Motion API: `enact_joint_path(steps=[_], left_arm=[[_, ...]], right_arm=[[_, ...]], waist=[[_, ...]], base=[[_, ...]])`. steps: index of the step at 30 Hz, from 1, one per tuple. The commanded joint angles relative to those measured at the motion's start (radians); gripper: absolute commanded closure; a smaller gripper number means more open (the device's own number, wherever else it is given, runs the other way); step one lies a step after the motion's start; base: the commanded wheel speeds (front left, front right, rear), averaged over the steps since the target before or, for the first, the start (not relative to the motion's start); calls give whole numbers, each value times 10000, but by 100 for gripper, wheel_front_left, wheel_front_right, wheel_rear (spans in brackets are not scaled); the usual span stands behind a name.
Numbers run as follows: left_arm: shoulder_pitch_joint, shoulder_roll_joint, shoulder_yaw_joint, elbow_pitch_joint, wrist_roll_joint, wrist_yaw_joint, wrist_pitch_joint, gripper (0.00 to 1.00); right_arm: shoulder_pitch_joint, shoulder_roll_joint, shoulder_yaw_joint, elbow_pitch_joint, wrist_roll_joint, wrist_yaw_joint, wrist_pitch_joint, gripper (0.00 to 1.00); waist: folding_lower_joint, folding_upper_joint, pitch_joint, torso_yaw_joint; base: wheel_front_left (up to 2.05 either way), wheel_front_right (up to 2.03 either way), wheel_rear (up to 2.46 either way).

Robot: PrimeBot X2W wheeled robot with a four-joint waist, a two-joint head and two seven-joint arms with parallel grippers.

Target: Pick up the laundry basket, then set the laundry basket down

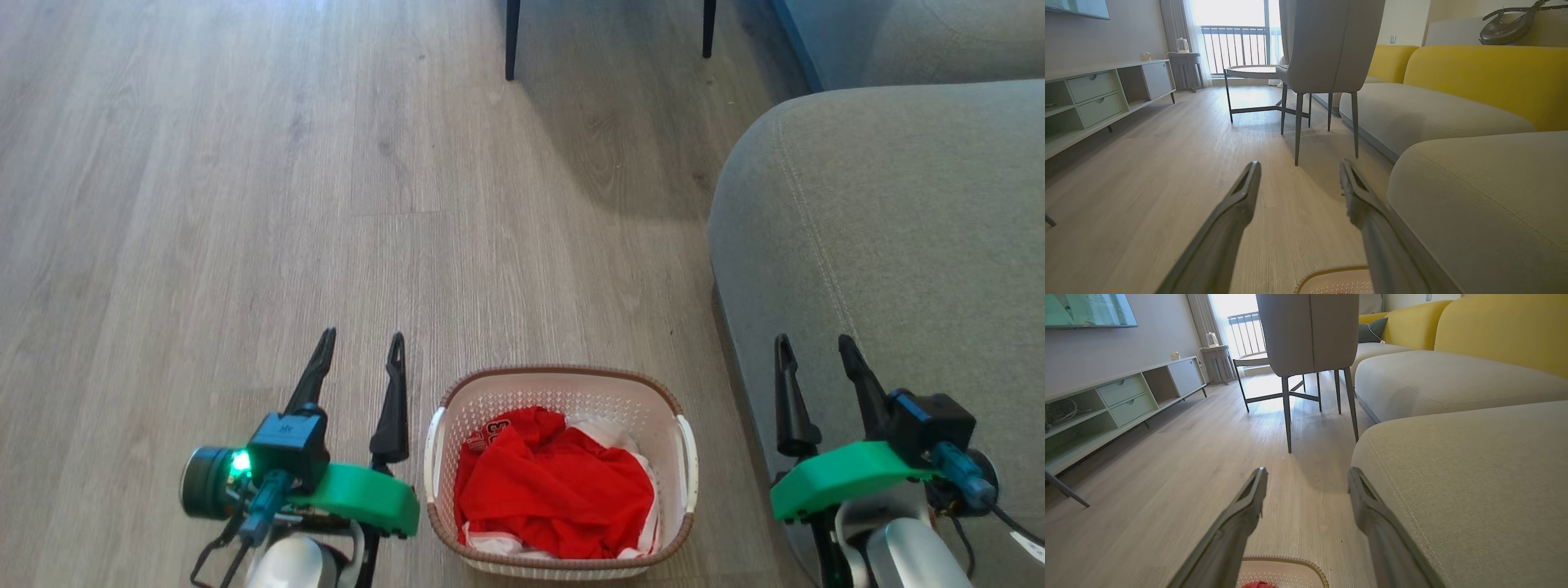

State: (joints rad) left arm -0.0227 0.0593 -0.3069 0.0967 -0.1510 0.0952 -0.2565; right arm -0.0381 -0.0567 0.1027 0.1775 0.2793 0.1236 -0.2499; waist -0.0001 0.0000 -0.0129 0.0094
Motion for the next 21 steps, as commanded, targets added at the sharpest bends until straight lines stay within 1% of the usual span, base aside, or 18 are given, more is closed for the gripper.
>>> enact_joint_path(steps=[1,3,6,21], left_arm=[[-349,-73,478,-392,-19,-89,-53,0],[-306,-82,507,-332,-137,-234,-53,0],[-292,-87,527,-391,-342,-324,-53,0],[-222,-90,485,-244,-482,-420,-53,0]], right_arm=[[-295,55,185,-436,-188,71,-118,0],[-288,59,185,-467,-193,71,-118,0],[-275,61,175,-466,-144,71,-118,0],[-276,63,88,-420,-38,71,-118,0]], waist=[[1,0,10,-4],[1,0,17,4],[1,0,25,19],[1,0,67,9]], base=[[0,0,0],[0,0,0],[0,0,0],[0,0,0]])
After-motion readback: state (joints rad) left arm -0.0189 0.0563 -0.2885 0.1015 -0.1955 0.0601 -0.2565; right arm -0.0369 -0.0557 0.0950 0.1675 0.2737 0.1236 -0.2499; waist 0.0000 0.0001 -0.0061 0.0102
